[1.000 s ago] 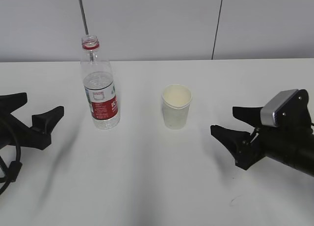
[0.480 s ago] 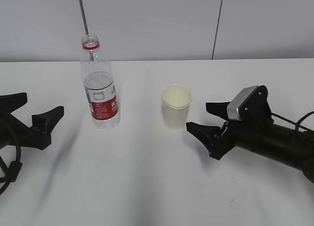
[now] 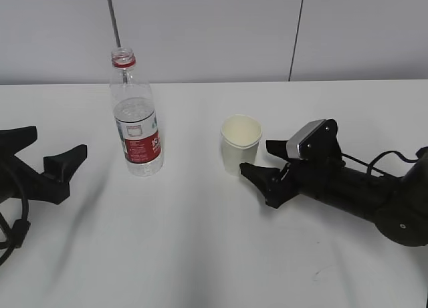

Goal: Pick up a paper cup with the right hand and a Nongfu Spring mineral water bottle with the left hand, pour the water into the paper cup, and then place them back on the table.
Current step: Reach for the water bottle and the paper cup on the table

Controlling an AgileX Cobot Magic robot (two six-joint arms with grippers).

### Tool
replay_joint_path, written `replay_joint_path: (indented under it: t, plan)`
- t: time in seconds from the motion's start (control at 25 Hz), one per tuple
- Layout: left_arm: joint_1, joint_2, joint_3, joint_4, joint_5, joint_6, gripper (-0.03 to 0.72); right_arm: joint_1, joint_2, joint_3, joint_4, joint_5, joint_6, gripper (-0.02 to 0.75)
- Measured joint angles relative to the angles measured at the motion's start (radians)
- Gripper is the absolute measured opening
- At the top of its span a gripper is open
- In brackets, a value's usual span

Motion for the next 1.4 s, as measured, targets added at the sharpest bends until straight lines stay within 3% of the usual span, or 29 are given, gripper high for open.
replay_joint_path:
  t: [1.0, 1.4]
  plan:
    - [0.000, 0.000, -0.001, 0.000, 0.000, 0.000, 0.586, 0.010, 0.164, -0.265, -0.087, -0.002, 0.045, 0.601]
    - [0.000, 0.000, -0.001, 0.021, 0.000, -0.020, 0.586, 0.010, 0.164, -0.265, -0.104, -0.002, 0.046, 0.482]
